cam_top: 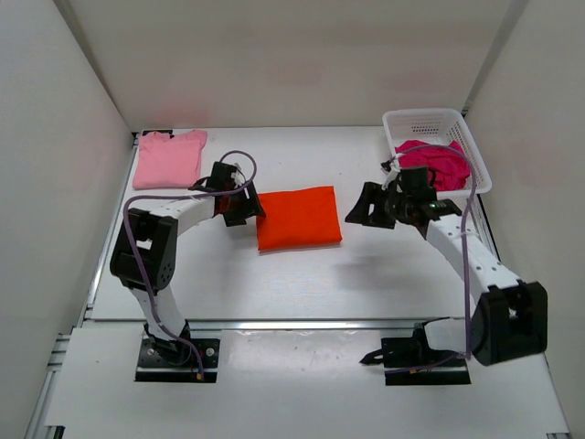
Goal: Fold and stack the t-shirts
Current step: Put the neatly folded tshirt into the corner of the board with the left arm
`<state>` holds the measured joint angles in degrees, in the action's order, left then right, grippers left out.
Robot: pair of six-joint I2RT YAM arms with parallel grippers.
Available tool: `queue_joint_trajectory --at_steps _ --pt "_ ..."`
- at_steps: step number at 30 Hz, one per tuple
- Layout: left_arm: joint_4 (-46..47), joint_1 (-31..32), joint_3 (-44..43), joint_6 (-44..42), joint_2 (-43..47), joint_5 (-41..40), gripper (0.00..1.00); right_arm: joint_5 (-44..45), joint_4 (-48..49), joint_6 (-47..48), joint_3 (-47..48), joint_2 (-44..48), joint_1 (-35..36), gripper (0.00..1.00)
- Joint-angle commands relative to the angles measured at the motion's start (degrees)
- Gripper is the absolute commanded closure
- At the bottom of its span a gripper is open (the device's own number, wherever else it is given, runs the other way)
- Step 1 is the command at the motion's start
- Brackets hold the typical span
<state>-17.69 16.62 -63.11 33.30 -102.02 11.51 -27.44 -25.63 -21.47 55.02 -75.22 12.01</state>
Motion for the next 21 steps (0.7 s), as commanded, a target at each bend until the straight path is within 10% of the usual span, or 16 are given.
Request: queue_joint_trajectory --at_steps 1,15,21 --pt "-4.0 1.5 -3.3 -2.1 -0.3 -5.9 0.23 -2.2 2.7 -1.6 -2.4 6.4 -2.6 0.40" --pt "-16.6 10.9 -14.7 -5.9 -11.3 -19.7 0.29 -3.9 2.9 -1.5 -6.2 12.4 -2.7 0.40" --pt "-20.1 12.9 -17.3 -7.2 -15.2 -22.2 0.51 -6.1 4.6 -1.7 -7.7 13.4 -3.5 0.41"
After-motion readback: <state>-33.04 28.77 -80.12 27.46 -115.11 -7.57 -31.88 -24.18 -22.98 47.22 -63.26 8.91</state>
